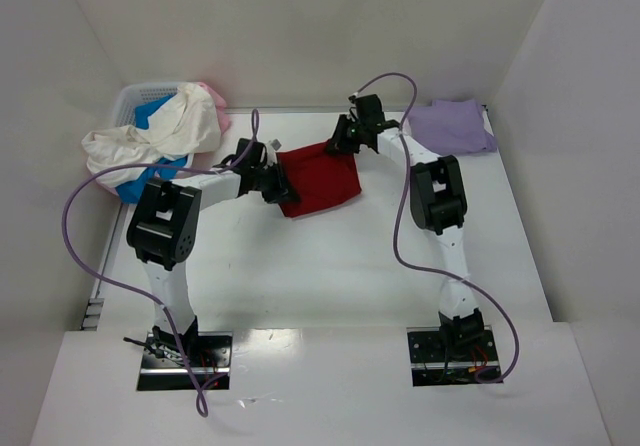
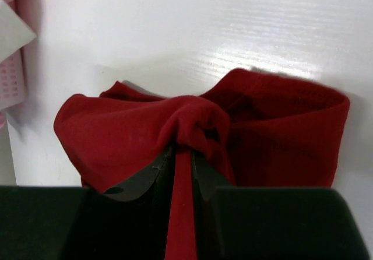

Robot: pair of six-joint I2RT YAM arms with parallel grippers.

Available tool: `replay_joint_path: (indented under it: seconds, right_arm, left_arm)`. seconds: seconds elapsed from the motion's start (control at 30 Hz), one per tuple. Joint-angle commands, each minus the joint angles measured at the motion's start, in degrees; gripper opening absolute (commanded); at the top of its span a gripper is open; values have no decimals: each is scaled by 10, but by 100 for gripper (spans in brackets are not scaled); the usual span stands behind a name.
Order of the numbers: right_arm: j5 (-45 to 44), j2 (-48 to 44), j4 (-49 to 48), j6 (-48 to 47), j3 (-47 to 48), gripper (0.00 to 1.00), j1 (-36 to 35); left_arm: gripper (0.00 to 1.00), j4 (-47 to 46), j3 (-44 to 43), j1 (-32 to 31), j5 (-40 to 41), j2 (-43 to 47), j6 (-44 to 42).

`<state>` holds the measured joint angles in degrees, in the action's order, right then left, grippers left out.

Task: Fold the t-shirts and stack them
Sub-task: Fold the long partially folded tshirt into a neat square

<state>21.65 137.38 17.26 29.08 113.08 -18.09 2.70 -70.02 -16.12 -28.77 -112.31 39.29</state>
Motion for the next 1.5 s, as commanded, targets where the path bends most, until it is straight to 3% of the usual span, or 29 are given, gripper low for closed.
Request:
replay_joint_path:
  seconds: [0.0, 0.37, 0.43, 0.5, 0.6, 0.73, 0.83, 1.0, 1.17, 1.33, 1.47]
  right_arm:
    - [4, 21, -1, -1, 65, 22, 13]
    - [-13, 73, 48, -11, 161, 22, 42]
    - [-13, 73, 62, -17, 161, 22, 42]
    - [-13, 43, 67, -25, 148, 26, 42]
    - [-26, -23, 57, -40, 89, 35, 48]
    - [-12, -118, 2, -40, -34, 43, 54]
    - [2, -164, -30, -40, -121, 47, 60]
    - [26, -192, -56, -40, -228, 46, 60]
    - [38, -208, -86, -33, -303, 33, 60]
    - [30, -195, -74, -46, -309, 28, 48]
    - [32, -184, -74, -51, -320, 22, 43]
  left_arm:
    - [7, 9, 1, 2, -1, -4, -4]
    - [7, 32, 30, -3, 5, 15, -20]
    - [11, 37, 30, -3, 5, 26, -20]
    - [20, 45, 24, -3, 5, 38, -28]
    - [45, 70, 1, -3, 33, 74, -41]
    - [65, 70, -16, 18, 48, 105, -47]
    - [72, 64, -30, 32, 57, 98, -53]
    - [73, 48, -53, 59, 72, 61, -47]
    - [73, 42, -73, 65, 90, 16, -47]
    - [63, 35, -93, 65, 85, -23, -42]
    - [49, 29, -105, 65, 63, -47, -42]
